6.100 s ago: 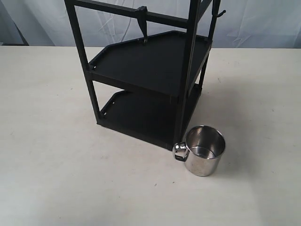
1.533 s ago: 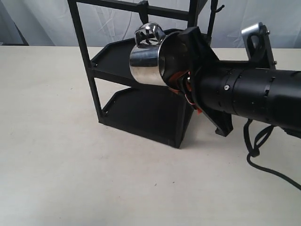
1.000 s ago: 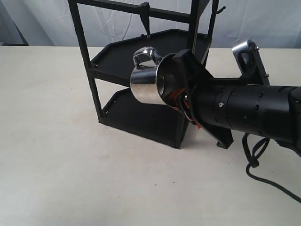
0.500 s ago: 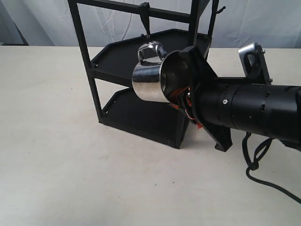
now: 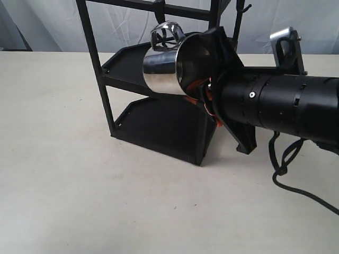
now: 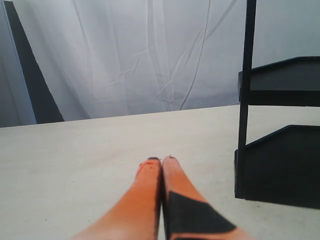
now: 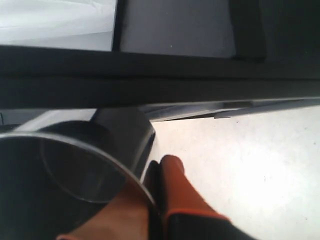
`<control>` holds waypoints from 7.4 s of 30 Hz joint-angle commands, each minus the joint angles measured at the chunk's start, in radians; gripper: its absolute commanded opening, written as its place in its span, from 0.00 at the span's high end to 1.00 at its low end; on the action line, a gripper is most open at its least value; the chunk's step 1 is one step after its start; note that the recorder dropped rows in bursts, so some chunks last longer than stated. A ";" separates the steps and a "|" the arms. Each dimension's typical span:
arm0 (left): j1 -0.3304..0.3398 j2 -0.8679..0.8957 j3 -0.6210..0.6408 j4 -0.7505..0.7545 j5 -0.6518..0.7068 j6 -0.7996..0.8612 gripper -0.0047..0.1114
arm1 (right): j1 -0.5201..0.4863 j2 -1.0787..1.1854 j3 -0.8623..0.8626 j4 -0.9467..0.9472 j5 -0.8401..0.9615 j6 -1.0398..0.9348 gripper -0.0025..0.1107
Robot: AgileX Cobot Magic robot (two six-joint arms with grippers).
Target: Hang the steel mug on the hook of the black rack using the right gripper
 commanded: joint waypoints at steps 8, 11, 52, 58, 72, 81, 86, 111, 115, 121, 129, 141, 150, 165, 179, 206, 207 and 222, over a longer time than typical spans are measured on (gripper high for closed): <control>-0.005 -0.005 0.000 -0.001 -0.005 -0.002 0.95 | -0.003 0.045 -0.013 0.000 0.009 0.007 0.99; -0.005 -0.005 0.000 -0.001 -0.005 -0.002 0.95 | -0.003 0.059 -0.013 0.000 0.009 0.007 0.99; -0.005 -0.005 0.000 -0.001 -0.005 -0.002 0.95 | -0.003 0.061 0.015 0.000 -0.041 -0.030 0.99; -0.005 -0.005 0.000 -0.001 -0.005 -0.002 0.95 | -0.003 0.043 0.015 0.000 0.092 -0.030 0.99; -0.005 -0.005 0.000 -0.001 -0.005 -0.002 0.95 | -0.003 -0.074 0.015 -0.143 0.200 -0.030 0.99; -0.005 -0.005 0.000 -0.001 -0.005 -0.002 0.95 | -0.003 -0.076 0.015 -0.197 0.413 -0.055 0.99; -0.005 -0.005 0.000 -0.001 -0.005 -0.002 0.95 | -0.003 -0.080 0.015 -0.192 0.439 -0.147 0.99; -0.005 -0.005 0.000 -0.001 -0.005 -0.002 0.95 | 0.219 -0.067 -0.021 -0.369 0.093 0.125 0.99; -0.005 -0.005 0.000 -0.001 -0.005 -0.002 0.95 | 0.255 -0.060 -0.021 -0.570 0.010 0.415 0.99; -0.005 -0.005 0.000 -0.001 -0.005 -0.002 0.95 | 0.265 -0.050 -0.002 -1.002 -0.100 0.965 0.99; -0.005 -0.005 0.000 -0.001 -0.005 -0.002 0.95 | 0.265 -0.005 0.166 -1.254 -0.377 1.594 0.99; -0.005 -0.005 0.000 -0.001 -0.005 -0.002 0.95 | 0.265 0.147 0.173 -1.247 -0.616 1.806 0.99; -0.005 -0.005 0.000 -0.001 -0.005 -0.002 0.95 | 0.265 0.209 0.144 -1.262 -0.659 1.888 0.99; -0.005 -0.005 0.000 -0.001 -0.005 -0.002 0.95 | 0.265 0.280 0.144 -1.167 -0.720 1.892 0.99; -0.005 -0.005 0.000 -0.001 -0.005 -0.002 0.95 | 0.265 0.310 0.144 -1.136 -0.772 1.903 0.99; -0.005 -0.005 0.000 -0.001 -0.005 -0.002 0.95 | 0.265 0.310 0.144 -1.138 -0.848 1.855 0.54; -0.005 -0.005 0.000 -0.001 -0.005 -0.002 0.95 | 0.265 0.310 0.144 -1.140 -0.850 1.855 0.54; -0.005 -0.005 0.000 -0.001 -0.005 -0.002 0.95 | 0.265 0.272 0.196 -1.273 -0.870 1.855 0.54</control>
